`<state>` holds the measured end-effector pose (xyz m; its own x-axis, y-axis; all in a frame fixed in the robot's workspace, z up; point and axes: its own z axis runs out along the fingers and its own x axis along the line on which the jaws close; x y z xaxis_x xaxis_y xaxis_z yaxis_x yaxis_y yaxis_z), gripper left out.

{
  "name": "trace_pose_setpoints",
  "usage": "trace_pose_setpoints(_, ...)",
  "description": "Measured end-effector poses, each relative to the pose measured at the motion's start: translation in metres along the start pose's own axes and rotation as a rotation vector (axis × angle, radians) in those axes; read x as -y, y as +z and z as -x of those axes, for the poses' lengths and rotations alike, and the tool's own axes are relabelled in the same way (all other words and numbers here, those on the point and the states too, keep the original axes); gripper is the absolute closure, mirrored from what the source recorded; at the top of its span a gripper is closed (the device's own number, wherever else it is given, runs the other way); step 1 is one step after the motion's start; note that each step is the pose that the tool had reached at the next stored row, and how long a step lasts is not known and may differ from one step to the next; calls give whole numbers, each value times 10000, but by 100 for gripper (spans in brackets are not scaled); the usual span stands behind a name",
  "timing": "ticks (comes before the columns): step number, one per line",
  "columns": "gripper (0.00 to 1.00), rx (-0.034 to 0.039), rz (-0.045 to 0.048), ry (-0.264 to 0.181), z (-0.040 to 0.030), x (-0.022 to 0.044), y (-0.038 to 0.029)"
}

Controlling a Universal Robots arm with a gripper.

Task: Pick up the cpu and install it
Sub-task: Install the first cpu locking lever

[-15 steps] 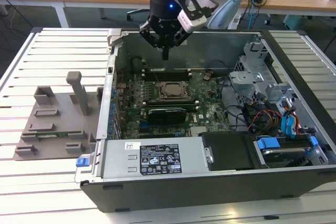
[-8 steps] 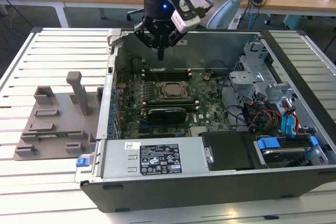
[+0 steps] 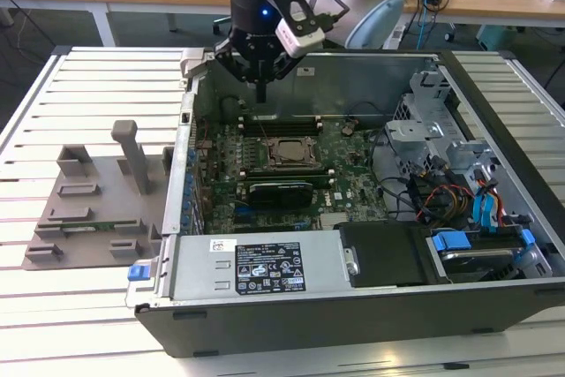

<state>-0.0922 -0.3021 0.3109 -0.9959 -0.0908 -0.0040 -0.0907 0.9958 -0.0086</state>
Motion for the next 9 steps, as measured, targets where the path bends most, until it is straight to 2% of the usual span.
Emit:
trace_pose_setpoints(5, 89, 0, 1, 0, -64, -26, 97)
trace_pose_setpoints(9, 89, 1, 1, -1, -97, -96, 200)
